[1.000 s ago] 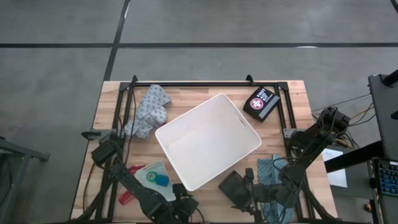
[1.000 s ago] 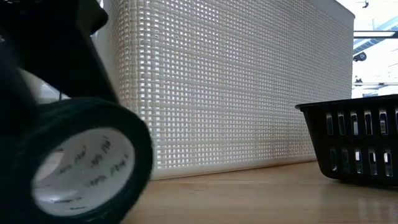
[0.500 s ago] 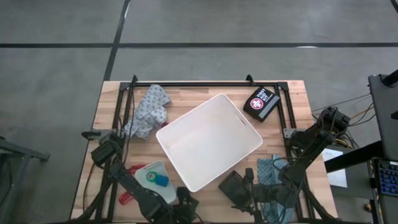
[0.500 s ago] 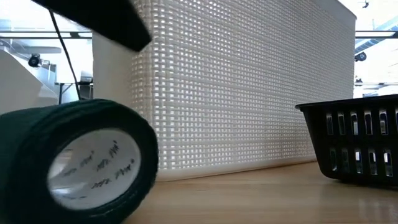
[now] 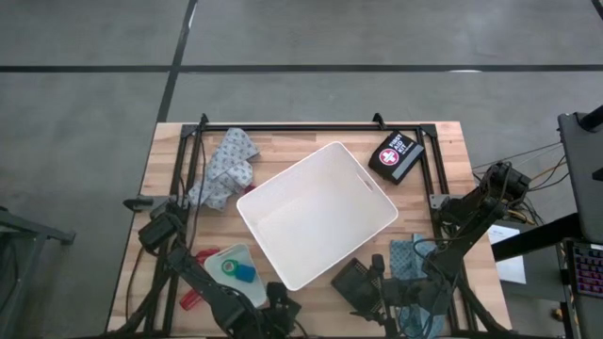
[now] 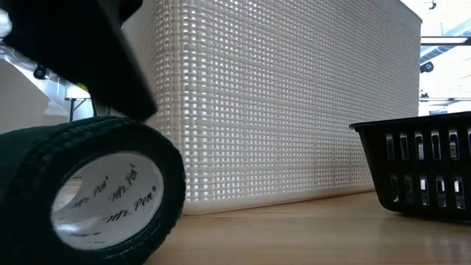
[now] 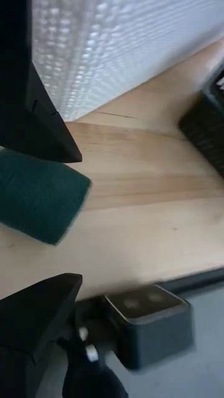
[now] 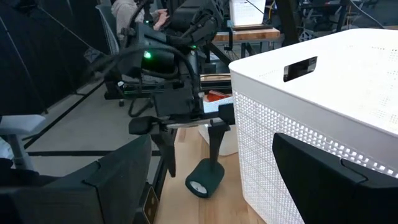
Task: Pick & place medical supplies in basket/bin
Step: Put the dark green bandage into the white bin, then put the middle orange bottle into the black basket
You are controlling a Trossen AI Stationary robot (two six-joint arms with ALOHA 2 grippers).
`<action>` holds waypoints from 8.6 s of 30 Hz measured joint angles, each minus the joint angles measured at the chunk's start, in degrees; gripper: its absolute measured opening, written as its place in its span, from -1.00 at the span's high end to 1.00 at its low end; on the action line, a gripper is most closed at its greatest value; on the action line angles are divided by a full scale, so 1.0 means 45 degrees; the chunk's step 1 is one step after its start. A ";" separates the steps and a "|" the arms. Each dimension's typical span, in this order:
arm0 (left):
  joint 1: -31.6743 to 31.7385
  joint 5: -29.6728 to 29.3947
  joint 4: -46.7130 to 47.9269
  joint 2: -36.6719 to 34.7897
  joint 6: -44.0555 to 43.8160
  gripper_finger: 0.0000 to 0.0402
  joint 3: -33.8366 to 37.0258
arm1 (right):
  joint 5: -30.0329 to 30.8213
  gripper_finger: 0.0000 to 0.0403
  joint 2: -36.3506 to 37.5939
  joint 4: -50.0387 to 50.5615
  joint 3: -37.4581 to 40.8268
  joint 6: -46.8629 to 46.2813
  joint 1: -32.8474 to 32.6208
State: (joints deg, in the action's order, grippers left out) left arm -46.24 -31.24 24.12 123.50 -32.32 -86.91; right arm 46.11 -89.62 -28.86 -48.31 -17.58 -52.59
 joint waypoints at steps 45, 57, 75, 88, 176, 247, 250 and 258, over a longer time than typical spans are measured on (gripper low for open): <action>0.0121 0.0282 -0.0937 -0.0005 -0.0479 -0.04 0.1233 | 0.0000 -0.63 -0.0005 -0.0004 0.0000 -0.0004 0.0004; 0.0117 0.0517 -0.1029 -0.0160 -0.0478 -0.03 0.1224 | 0.0000 -0.63 -0.0005 0.0000 0.0000 0.0000 -0.0001; -0.0114 0.0223 0.2179 -0.1106 -0.0716 -0.02 -0.0896 | 0.0000 -0.63 -0.0005 0.0000 0.0000 0.0000 0.0004; -0.0910 0.0185 0.9558 -0.1329 -0.7223 -0.02 -0.3803 | 0.0000 -0.63 -0.0010 -0.0005 0.0000 0.0000 0.0002; -0.2526 0.1302 0.7255 -0.2146 -1.3783 -0.50 0.1491 | 0.0000 -0.63 -0.0010 0.0000 0.0000 0.0000 0.0001; -0.1987 0.6385 1.4018 -0.7895 -1.2231 -0.45 0.3241 | 0.0000 -0.63 0.0000 0.0000 -0.0003 0.0000 0.0001; -0.1834 0.6578 1.3625 -0.8283 -1.2239 -0.45 0.4029 | 0.0000 -0.63 0.0000 0.0000 -0.0005 0.0000 0.0003; -0.1754 0.7246 1.2390 -1.0585 -1.3554 -0.45 0.6675 | 0.0000 -0.63 -0.0003 0.0000 -0.0002 0.0000 -0.0001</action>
State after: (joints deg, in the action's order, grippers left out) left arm -54.13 1.36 79.87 75.87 -93.32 -56.87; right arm 46.11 -89.64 -28.86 -48.32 -17.58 -52.60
